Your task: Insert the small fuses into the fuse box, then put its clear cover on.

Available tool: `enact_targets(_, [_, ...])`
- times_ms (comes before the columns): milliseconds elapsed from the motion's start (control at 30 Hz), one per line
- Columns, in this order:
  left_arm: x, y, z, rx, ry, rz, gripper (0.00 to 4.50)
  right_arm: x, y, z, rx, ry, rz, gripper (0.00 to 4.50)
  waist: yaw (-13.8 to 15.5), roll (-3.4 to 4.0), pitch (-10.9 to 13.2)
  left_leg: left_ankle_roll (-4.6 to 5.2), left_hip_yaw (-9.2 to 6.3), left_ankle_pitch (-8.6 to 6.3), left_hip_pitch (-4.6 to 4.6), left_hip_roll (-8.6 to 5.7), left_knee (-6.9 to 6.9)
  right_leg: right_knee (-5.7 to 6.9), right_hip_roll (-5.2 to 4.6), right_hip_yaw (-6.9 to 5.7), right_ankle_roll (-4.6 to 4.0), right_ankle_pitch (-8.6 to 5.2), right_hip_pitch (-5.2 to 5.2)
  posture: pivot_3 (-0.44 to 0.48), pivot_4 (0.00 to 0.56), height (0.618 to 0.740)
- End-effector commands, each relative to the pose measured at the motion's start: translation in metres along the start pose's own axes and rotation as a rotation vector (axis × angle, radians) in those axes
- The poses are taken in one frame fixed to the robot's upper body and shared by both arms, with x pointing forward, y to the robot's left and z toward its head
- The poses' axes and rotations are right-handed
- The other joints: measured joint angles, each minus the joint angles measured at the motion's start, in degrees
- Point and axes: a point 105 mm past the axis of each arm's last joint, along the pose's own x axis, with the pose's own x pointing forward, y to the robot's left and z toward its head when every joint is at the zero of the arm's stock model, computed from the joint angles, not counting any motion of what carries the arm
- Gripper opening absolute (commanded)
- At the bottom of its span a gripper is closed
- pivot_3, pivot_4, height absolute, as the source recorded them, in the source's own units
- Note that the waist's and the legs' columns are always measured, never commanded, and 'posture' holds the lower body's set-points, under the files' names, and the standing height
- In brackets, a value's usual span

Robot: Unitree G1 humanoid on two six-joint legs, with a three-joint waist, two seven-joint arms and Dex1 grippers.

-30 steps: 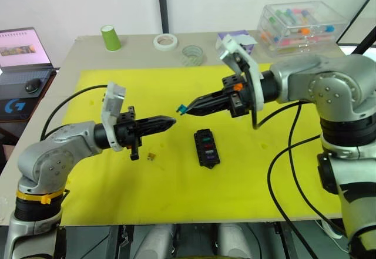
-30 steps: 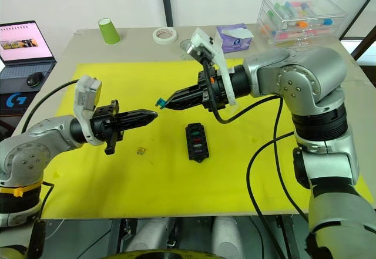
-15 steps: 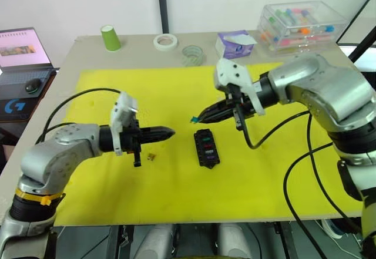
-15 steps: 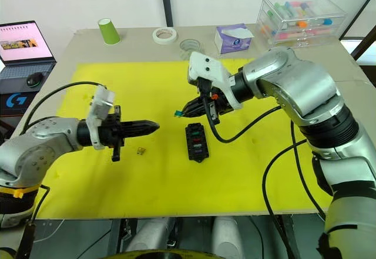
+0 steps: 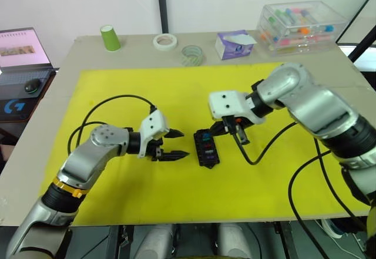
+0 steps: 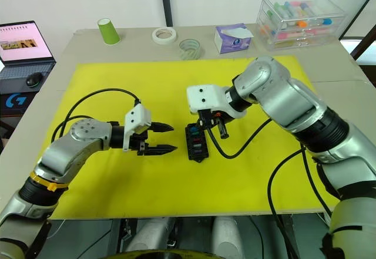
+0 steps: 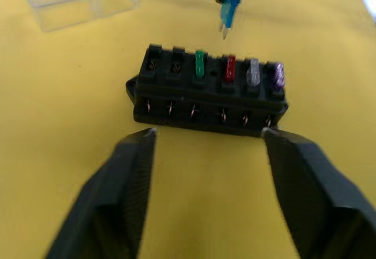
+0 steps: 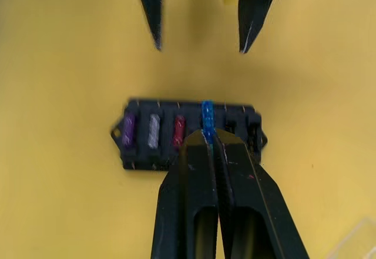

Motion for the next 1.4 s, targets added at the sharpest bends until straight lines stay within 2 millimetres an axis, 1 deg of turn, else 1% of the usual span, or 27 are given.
enact_targets(33, [0.003, 0.0, 0.009, 0.088, -0.017, -0.011, 4.47, -0.005, -0.013, 0.006, -0.04, 0.03, -0.06, 0.0, -0.01, 0.0, 0.0, 0.0, 0.0, 0.0, 0.0, 0.0, -0.01, 0.0, 0.0, 0.0, 0.0, 0.0, -0.01, 0.0, 0.15, 0.74])
enact_targets(233, [0.006, -0.001, 0.008, 0.102, -0.02, -0.029, 4.49, -0.004, -0.017, 0.003, -0.04, 0.075, -0.053, 0.0, 0.07, 0.0, 0.0, 0.0, -0.01, 0.0, -0.01, -0.01, 0.01, 0.01, 0.0, 0.0, 0.0, 0.0, -0.01, 0.0, 0.15, 0.74])
enact_targets(467, [0.009, 0.0, 0.008, 0.113, -0.02, -0.024, 4.49, -0.006, -0.017, 0.008, -0.026, 0.07, -0.026, 0.0, -0.03, 0.0, 0.0, 0.0, -0.01, 0.0, -0.01, 0.0, 0.0, 0.01, 0.01, 0.0, 0.0, 0.0, -0.02, 0.0, 0.15, 0.74])
enact_targets(833, [0.011, -0.001, 0.006, 0.118, -0.016, -0.025, 4.49, 0.002, -0.017, 0.009, -0.013, 0.076, -0.015, 0.0, -0.03, 0.0, 0.0, 0.0, -0.01, 0.0, -0.01, -0.01, 0.01, 0.02, 0.01, 0.0, 0.0, 0.0, -0.02, 0.0, 0.15, 0.74])
enact_targets(1000, [0.011, -0.001, 0.006, 0.127, -0.015, -0.015, 4.49, 0.005, -0.017, 0.003, -0.006, 0.096, -0.012, 0.0, -0.02, 0.0, 0.0, 0.0, -0.01, 0.0, -0.01, -0.01, 0.02, 0.02, 0.01, 0.0, 0.0, 0.0, -0.02, 0.0, 0.15, 0.74])
enact_targets(1400, [0.012, -0.001, 0.007, 0.14, -0.016, -0.014, 4.49, 0.01, -0.015, 0.0, 0.022, 0.099, 0.015, 0.0, -0.03, 0.0, 0.0, 0.0, -0.01, 0.0, -0.01, -0.01, 0.02, 0.02, 0.0, 0.0, 0.0, 0.0, -0.02, 0.0, 0.15, 0.74])
